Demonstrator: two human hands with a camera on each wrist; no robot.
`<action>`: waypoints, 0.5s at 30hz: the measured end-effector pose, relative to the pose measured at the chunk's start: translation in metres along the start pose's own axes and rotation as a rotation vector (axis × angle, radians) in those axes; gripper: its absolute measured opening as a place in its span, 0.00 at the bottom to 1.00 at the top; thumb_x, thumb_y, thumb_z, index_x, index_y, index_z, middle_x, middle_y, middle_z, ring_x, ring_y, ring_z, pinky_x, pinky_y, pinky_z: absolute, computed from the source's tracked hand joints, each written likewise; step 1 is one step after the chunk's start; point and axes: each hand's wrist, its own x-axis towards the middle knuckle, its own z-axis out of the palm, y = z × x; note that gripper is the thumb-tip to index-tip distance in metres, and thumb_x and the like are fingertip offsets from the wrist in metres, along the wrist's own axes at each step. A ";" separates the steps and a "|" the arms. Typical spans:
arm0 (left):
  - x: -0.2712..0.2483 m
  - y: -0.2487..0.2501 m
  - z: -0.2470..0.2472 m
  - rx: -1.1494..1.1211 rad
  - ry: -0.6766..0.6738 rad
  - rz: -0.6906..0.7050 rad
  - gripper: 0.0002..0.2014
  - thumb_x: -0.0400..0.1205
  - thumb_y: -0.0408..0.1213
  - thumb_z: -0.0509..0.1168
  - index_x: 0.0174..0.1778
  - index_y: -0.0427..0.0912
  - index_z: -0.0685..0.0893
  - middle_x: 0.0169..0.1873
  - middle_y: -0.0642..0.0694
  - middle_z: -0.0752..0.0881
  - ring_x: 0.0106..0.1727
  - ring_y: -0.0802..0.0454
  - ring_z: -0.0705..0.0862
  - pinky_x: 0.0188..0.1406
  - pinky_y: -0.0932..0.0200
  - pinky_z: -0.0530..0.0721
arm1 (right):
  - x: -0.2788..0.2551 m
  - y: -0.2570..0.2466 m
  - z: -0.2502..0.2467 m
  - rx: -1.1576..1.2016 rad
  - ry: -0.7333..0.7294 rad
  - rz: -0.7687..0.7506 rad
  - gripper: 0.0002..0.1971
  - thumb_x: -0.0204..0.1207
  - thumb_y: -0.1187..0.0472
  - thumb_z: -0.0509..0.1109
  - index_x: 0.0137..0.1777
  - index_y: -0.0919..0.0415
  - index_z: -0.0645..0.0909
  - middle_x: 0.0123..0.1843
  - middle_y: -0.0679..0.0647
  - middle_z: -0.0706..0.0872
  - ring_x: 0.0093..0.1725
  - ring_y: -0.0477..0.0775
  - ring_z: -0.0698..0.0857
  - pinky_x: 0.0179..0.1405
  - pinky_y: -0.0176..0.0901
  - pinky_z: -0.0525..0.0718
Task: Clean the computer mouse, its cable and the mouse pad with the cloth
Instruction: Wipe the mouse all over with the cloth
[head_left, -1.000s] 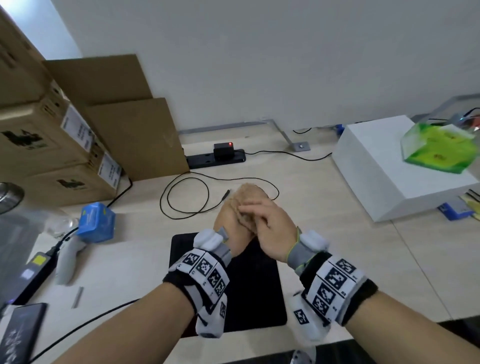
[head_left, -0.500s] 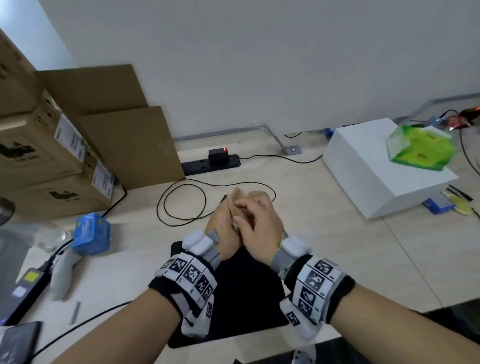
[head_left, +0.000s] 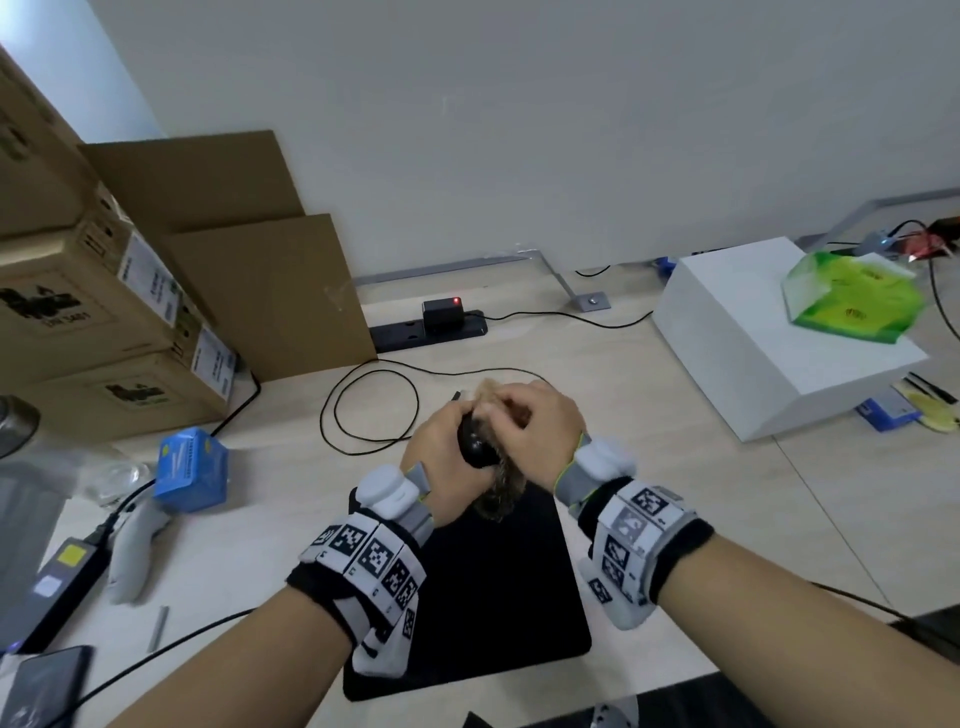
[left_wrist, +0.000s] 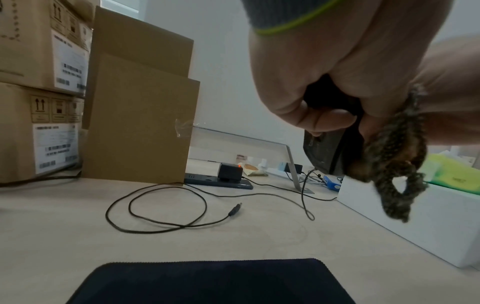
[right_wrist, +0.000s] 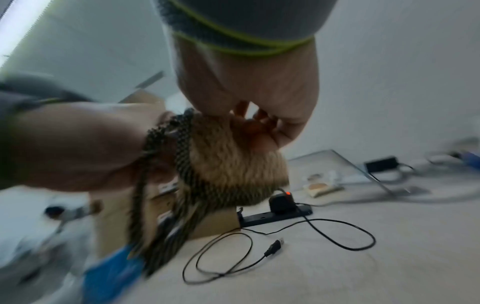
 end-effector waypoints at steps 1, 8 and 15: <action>-0.001 0.000 0.000 0.014 -0.005 0.003 0.30 0.65 0.38 0.78 0.64 0.44 0.79 0.52 0.49 0.86 0.51 0.52 0.84 0.48 0.61 0.80 | 0.007 0.004 -0.004 -0.018 0.003 0.081 0.07 0.76 0.53 0.70 0.48 0.49 0.89 0.41 0.49 0.87 0.44 0.49 0.84 0.41 0.37 0.75; 0.007 0.003 -0.004 -0.042 0.028 0.002 0.20 0.77 0.39 0.71 0.64 0.45 0.78 0.55 0.49 0.86 0.56 0.51 0.85 0.52 0.61 0.81 | -0.012 -0.012 0.002 0.064 -0.038 -0.146 0.12 0.71 0.51 0.72 0.53 0.50 0.87 0.41 0.45 0.79 0.40 0.44 0.79 0.43 0.33 0.76; 0.005 -0.004 -0.009 -0.199 -0.012 -0.007 0.31 0.64 0.36 0.81 0.63 0.52 0.80 0.50 0.59 0.86 0.51 0.69 0.83 0.48 0.79 0.78 | 0.022 0.028 0.007 0.243 0.039 0.370 0.19 0.77 0.42 0.65 0.39 0.56 0.87 0.34 0.54 0.90 0.39 0.60 0.87 0.43 0.52 0.86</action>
